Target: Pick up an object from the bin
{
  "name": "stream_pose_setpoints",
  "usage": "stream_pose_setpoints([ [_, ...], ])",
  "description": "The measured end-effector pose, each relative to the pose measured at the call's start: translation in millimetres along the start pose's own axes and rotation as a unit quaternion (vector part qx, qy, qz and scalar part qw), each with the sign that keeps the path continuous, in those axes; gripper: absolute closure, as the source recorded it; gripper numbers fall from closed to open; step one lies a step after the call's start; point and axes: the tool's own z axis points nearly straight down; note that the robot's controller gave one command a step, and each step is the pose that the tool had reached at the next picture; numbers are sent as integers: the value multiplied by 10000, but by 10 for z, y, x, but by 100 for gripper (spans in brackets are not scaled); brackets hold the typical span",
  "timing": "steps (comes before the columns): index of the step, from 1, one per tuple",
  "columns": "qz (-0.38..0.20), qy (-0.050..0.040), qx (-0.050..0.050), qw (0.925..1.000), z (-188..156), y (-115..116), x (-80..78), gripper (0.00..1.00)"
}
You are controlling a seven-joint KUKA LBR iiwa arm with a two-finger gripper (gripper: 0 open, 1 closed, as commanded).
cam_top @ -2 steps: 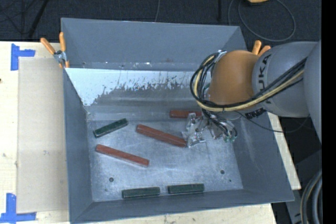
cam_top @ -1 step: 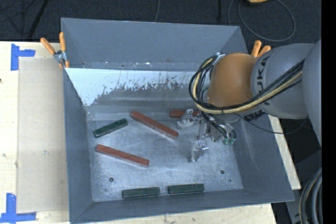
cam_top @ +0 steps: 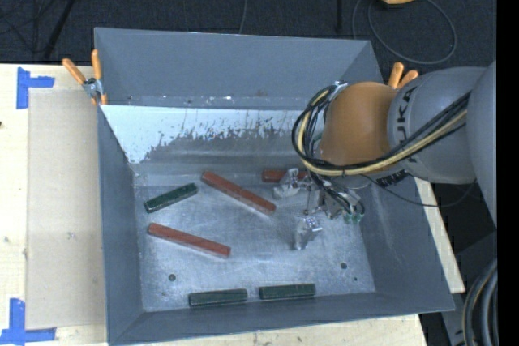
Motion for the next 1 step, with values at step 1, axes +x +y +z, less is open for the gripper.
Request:
stream_pose_setpoints([
  [1, -137, -3, -8, 9999, -139, 450, -401, 100],
])
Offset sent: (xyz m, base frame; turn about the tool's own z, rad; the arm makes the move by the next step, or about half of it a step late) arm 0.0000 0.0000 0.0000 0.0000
